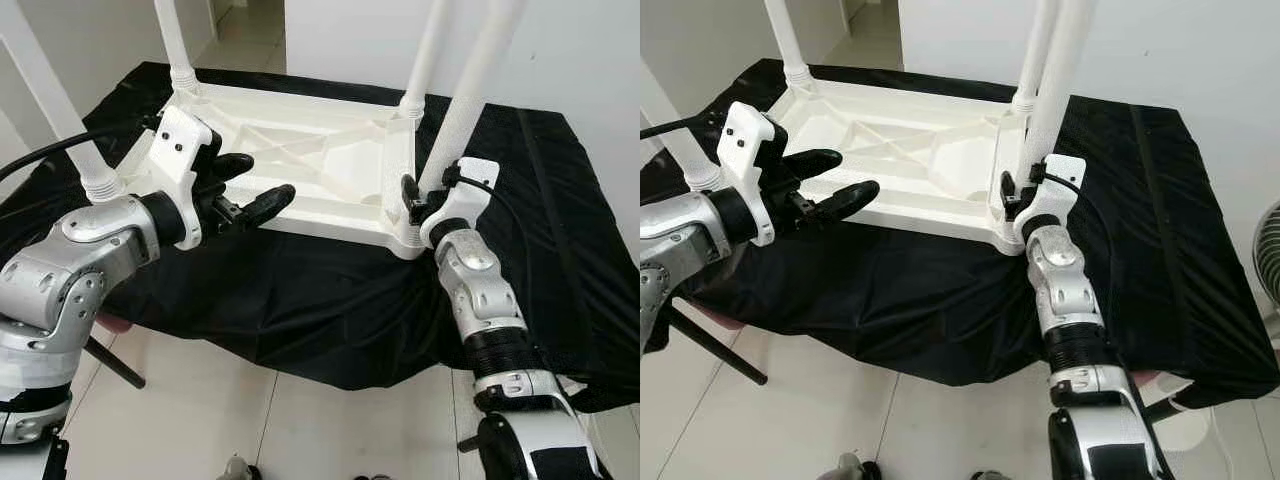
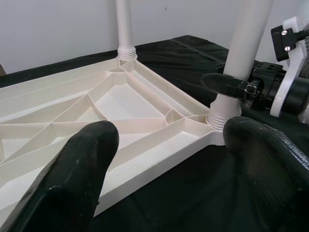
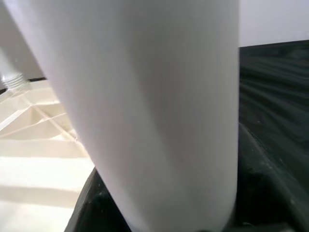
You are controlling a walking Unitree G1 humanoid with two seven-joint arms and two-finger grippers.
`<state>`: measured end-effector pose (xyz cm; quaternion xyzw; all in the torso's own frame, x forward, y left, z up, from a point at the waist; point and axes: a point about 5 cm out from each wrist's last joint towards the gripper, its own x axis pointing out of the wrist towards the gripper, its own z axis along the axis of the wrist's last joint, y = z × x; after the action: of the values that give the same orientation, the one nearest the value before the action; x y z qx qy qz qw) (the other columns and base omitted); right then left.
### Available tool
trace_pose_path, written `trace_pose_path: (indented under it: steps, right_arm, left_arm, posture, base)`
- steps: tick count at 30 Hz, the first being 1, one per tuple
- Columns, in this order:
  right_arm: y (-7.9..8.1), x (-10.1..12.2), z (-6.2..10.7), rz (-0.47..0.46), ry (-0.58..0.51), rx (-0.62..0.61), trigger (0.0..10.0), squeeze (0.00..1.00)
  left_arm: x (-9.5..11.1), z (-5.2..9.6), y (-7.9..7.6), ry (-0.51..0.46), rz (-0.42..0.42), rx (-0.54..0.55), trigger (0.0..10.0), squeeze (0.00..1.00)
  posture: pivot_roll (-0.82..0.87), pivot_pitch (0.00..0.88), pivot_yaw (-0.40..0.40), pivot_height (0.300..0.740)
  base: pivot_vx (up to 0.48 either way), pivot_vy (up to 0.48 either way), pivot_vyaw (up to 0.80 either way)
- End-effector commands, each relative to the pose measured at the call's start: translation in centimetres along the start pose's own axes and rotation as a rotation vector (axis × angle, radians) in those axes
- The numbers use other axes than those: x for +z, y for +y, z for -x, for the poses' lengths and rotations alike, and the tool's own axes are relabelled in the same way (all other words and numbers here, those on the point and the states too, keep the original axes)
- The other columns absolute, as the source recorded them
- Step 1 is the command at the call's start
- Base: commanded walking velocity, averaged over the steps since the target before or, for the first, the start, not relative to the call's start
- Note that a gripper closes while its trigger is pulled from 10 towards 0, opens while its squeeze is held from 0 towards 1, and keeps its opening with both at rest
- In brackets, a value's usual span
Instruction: Building children table
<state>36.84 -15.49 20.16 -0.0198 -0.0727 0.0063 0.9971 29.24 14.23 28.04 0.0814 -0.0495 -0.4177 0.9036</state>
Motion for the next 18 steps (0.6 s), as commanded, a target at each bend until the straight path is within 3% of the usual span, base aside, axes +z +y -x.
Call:
trace_pose_path:
  steps: [1, 4, 6, 16, 17, 18]
  right_arm:
    - [-2.0, -6.1, 2.0, 0.016, 0.288, -0.116, 0.0, 0.00]
    - [-1.6, -6.3, 2.3, -0.005, 0.302, -0.196, 0.0, 0.00]
    - [-1.1, -6.0, 2.7, 0.046, 0.293, -0.306, 0.0, 0.00]
    - [-0.5, -5.9, 3.0, 0.022, 0.295, -0.369, 0.0, 0.00]
    - [-0.1, -5.7, 2.8, 0.007, 0.280, -0.326, 4.1, 0.00]
    - [0.1, -5.6, 2.7, 0.003, 0.278, -0.303, 10.0, 0.00]
  left_arm:
    - [0.0, -0.1, -0.8, 0.007, -0.009, -0.095, 10.0, 0.00]
    - [0.1, -0.3, -0.9, 0.001, -0.007, -0.103, 10.0, 0.00]
    - [0.0, -0.4, -0.9, 0.000, -0.005, -0.106, 10.0, 0.00]
    - [0.0, -0.3, -0.9, -0.001, -0.004, -0.098, 10.0, 0.00]
    - [0.0, -0.3, -0.9, 0.001, -0.005, -0.097, 10.0, 0.00]
    - [0.0, -0.3, -0.9, 0.001, -0.005, -0.097, 10.0, 0.00]
  posture:
    - [0.00, 0.174, 0.040, 0.740]
    - [0.00, 0.174, 0.040, 0.740]
    - [0.00, 0.174, 0.040, 0.740]
    - [0.00, 0.174, 0.035, 0.740]
    - [0.00, 0.174, 0.036, 0.740]
    - [0.00, 0.174, 0.036, 0.740]
  base:
    - [0.000, 0.000, 0.00]
    - [0.000, 0.000, 0.00]
    - [0.000, 0.000, 0.00]
    - [0.000, 0.000, 0.00]
    - [0.000, 0.000, 0.00]
    - [0.000, 0.000, 0.00]
